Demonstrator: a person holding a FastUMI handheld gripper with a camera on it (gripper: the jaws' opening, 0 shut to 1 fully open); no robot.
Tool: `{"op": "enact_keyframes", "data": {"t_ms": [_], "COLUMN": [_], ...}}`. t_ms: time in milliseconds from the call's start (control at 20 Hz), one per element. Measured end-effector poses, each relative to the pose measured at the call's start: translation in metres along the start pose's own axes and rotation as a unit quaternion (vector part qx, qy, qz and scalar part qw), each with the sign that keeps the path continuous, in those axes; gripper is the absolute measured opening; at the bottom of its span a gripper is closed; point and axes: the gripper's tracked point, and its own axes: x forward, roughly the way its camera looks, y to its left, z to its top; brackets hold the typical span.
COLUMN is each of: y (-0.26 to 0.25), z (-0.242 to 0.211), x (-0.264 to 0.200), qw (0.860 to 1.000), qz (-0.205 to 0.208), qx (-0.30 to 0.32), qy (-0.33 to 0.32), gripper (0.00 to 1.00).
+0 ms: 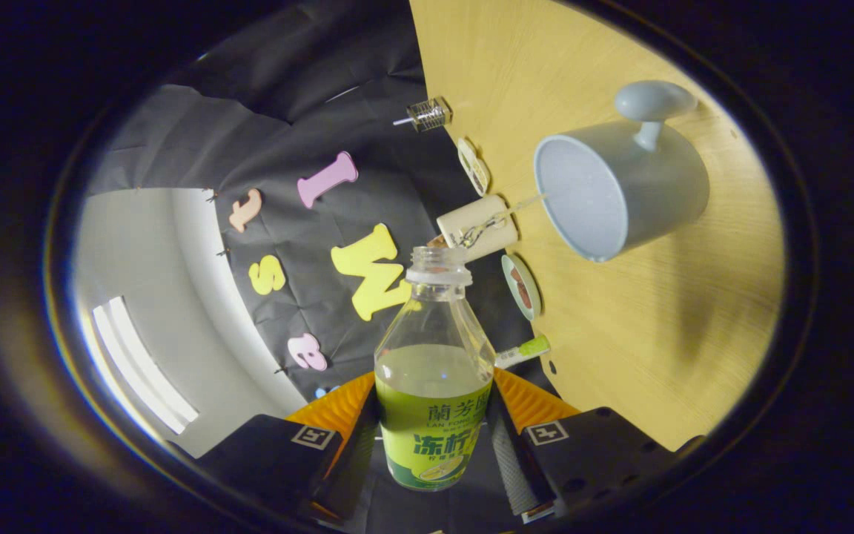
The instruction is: Take the bottle from table, then pour the juice into the cup, finally place the bottle on the coaster
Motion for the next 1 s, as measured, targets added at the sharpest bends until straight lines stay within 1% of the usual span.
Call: {"op": "enact_keyframes", "data": {"t_ms": [150, 350, 600, 700, 850, 1000], "y": [0.002, 0.010, 0.014, 0.018, 0.026, 0.029], "z": [0.000, 0.001, 0.005, 0.003, 0.001, -0.009], "x": [0.000, -0.004, -0.007, -0.011, -0.008, -0.009], "qw": [1.000, 1.000, 0.997, 0.996, 0.996, 0.997], "qz": [0.007, 0.015, 0.034, 0.037, 0.039, 0.032], "qx": [0.019, 0.027, 0.075, 0.084, 0.080, 0.068], "qy": [0.000, 0.002, -0.003, -0.002, 0.003, 0.014], "gripper": [0.78, 0.78, 0.78, 0.78, 0.78, 0.78]}}
